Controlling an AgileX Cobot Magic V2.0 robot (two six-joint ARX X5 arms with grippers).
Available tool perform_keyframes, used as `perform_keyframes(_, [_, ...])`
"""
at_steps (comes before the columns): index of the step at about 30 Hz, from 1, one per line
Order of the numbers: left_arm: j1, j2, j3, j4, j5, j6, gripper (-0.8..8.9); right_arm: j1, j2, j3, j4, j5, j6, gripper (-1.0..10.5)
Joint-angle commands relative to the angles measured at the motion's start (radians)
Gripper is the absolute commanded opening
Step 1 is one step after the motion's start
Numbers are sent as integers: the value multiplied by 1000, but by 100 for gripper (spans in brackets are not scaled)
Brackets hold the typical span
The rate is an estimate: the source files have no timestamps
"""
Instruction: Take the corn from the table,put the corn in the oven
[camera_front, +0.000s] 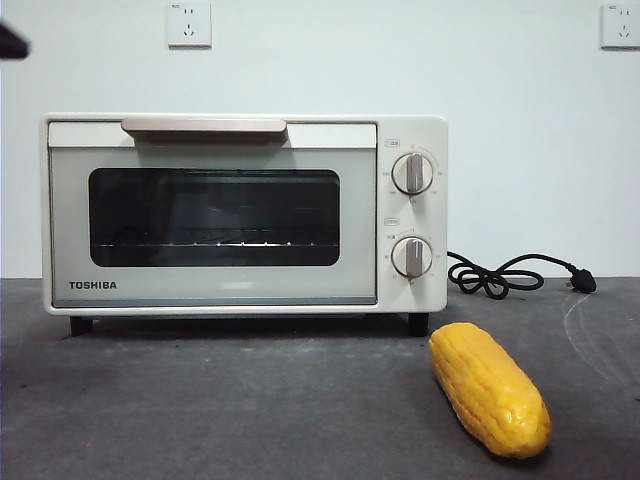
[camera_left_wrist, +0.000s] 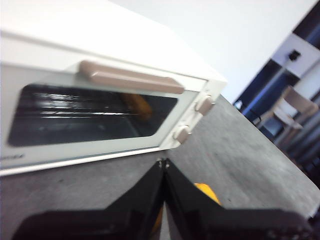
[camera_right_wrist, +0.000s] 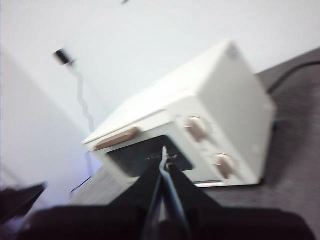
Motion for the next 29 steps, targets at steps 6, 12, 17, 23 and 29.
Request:
perform_keyframes(6, [-145,317,275,-88,-4,168,-5,13,253,312,-142,-117,-176,-3])
perform_keyframes(12, [-240,474,497,-243,-61,260,-6,127,484,569,-456,-98,-336,-3])
perform_keyframes(17, [-290,537,624,-350,-162,324,-6,303,667,701,-688,97,-462,1])
perform_keyframes(23, [-298,545,660,-422,-222,356,-6,575,855,719,-727,417,-462,11])
perform_keyframes(29, [-298,546,660,-541,-302,422,-6,752,1043,719,-725,567,-401,210])
